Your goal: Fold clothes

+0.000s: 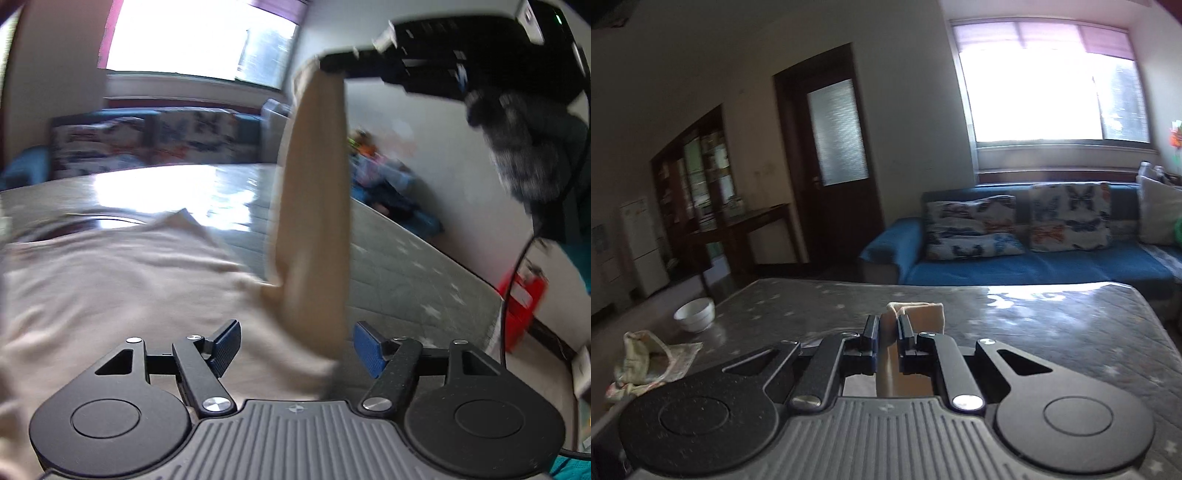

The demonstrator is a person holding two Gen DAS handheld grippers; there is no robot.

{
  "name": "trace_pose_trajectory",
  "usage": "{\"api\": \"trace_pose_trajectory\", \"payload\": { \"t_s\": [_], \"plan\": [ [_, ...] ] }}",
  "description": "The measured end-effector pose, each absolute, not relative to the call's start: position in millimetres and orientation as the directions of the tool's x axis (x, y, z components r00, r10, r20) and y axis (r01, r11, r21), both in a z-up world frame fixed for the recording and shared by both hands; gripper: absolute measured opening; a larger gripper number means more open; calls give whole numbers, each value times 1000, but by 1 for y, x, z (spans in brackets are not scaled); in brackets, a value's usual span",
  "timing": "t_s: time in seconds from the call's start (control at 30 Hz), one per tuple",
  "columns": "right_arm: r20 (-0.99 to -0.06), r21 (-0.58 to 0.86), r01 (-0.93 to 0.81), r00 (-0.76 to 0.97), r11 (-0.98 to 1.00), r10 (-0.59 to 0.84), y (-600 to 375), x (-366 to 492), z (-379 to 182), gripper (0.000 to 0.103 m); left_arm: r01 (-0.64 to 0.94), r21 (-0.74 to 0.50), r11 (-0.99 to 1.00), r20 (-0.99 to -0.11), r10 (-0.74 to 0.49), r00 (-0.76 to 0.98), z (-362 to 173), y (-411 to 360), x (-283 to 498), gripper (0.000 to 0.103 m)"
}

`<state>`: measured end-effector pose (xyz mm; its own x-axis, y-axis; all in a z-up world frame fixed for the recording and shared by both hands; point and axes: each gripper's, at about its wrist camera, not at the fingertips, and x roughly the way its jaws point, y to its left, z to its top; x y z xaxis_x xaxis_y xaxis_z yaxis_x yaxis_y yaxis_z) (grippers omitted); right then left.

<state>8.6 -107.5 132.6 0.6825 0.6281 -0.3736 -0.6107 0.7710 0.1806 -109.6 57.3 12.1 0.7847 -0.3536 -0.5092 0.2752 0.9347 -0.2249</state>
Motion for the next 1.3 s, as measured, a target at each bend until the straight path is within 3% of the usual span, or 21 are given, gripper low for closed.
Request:
{"api": "trace_pose_trajectory", "payload": {
  "t_s": [0.33,0.6,0.73,0.87,1.03,1.07,1.1,1.13,1.17,1.23,1.3],
  "plan": [
    [-505,219,-753,457,621,732,12,0,76,9,-22,-225,974,-534,-105,839,8,143,-161,70],
    [-585,266,-777,339,570,736,33,-12,38,16,-70,-244,967,-546,-78,834,3,154,-164,70],
    [-600,220,-781,364,584,712,18,-10,45,18,-71,-234,970,-547,-71,834,4,153,-159,69],
    [-678,112,-781,391,614,622,-5,-12,34,23,-84,-219,972,-546,-51,836,5,152,-151,68],
    [-742,53,-766,399,641,538,-41,-30,9,27,-110,-211,971,-572,-32,820,-3,153,-138,56],
    [-743,37,-769,407,639,532,-45,-35,7,30,-111,-207,972,-578,-30,815,-5,152,-136,55],
    [-743,20,-771,414,636,526,-50,-39,4,40,-112,-196,974,-584,-24,812,-6,152,-134,51],
    [-741,-6,-772,431,636,516,-53,-44,3,45,-116,-181,977,-588,-13,808,-7,151,-132,46],
    [-738,-33,-772,448,635,506,-56,-49,1,45,-119,-171,978,-592,-6,806,-8,150,-130,42],
    [-736,-55,-773,459,632,498,-60,-53,-1,46,-122,-163,979,-597,1,802,-9,151,-129,23],
    [-738,-71,-773,466,631,488,-62,-57,-6,49,-123,-158,980,-595,4,804,-9,151,-128,14]
  ]
}}
